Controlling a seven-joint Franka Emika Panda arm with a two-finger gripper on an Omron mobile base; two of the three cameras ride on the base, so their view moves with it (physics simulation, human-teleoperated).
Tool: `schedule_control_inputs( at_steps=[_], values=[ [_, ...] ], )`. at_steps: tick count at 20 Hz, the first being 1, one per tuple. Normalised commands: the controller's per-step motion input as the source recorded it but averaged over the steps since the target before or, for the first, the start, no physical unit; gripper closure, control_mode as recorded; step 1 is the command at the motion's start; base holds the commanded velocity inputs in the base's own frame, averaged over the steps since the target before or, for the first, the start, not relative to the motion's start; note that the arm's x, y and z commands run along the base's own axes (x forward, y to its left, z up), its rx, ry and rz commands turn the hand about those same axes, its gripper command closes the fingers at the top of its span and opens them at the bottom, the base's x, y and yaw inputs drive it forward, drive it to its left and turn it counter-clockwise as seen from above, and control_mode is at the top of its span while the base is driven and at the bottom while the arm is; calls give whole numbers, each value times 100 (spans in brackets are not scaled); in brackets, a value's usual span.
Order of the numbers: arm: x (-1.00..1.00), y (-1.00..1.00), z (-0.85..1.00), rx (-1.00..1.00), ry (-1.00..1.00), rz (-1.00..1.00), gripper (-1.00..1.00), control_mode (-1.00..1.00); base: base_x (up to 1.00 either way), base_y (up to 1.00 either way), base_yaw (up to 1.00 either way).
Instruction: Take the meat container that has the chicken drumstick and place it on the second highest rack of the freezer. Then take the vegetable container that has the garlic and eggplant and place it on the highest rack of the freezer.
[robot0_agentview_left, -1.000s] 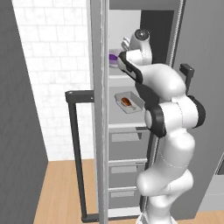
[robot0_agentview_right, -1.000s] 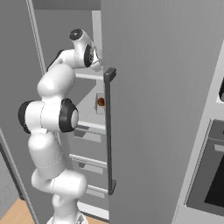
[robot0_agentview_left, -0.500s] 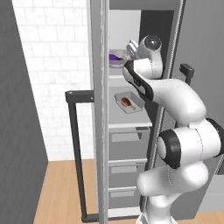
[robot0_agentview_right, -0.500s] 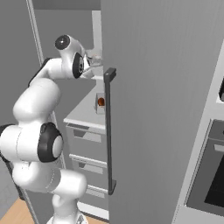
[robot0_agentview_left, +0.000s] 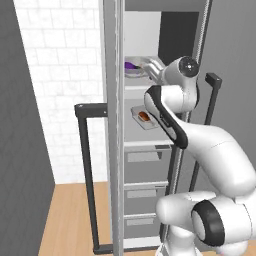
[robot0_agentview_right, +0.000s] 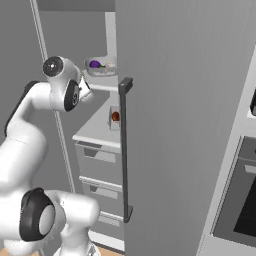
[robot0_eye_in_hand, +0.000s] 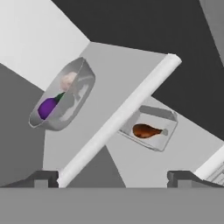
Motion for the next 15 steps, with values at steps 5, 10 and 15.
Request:
schedule_control_inputs(
  at_steps=[5, 10, 15],
  values=[
    [-100, 24, 9, 0, 0, 9, -100, -100, 0, 0, 0],
    [-100, 15, 8, 0, 4, 6, -100, -100, 0, 0, 0],
    [-100, -31, 0, 0, 0, 0, -100, -100, 0, 0, 0]
  ],
)
